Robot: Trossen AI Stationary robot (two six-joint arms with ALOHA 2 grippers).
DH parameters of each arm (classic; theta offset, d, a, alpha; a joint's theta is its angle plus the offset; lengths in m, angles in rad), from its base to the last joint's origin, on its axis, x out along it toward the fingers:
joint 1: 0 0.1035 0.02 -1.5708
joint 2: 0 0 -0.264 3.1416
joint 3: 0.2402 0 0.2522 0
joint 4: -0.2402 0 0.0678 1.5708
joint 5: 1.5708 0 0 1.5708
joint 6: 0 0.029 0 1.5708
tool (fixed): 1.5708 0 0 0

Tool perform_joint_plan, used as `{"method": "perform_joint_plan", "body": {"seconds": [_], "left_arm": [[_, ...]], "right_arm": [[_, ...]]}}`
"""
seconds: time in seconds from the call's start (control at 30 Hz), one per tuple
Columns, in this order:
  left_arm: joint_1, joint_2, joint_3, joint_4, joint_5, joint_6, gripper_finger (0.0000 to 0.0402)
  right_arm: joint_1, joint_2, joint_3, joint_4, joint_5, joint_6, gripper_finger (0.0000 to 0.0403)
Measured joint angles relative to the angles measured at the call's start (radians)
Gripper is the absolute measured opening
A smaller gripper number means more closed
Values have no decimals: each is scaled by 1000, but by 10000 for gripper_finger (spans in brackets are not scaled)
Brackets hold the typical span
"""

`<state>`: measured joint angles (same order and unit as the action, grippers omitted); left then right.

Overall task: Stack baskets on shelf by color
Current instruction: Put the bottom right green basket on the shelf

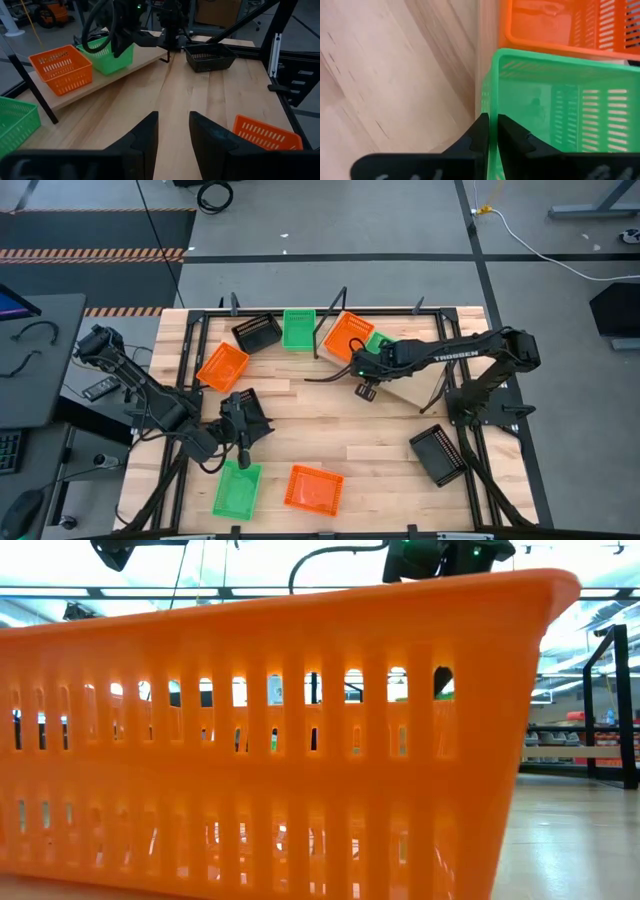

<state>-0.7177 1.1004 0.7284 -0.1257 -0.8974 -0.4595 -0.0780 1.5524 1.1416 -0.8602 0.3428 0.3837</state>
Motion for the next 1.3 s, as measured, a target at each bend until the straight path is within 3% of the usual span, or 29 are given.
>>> {"method": "perform_joint_plan", "body": {"seconds": [1.3], "left_arm": [[0, 0, 0, 1, 0, -1, 117]], "right_arm": [[10, 0, -57, 81, 3, -39, 52]]}}
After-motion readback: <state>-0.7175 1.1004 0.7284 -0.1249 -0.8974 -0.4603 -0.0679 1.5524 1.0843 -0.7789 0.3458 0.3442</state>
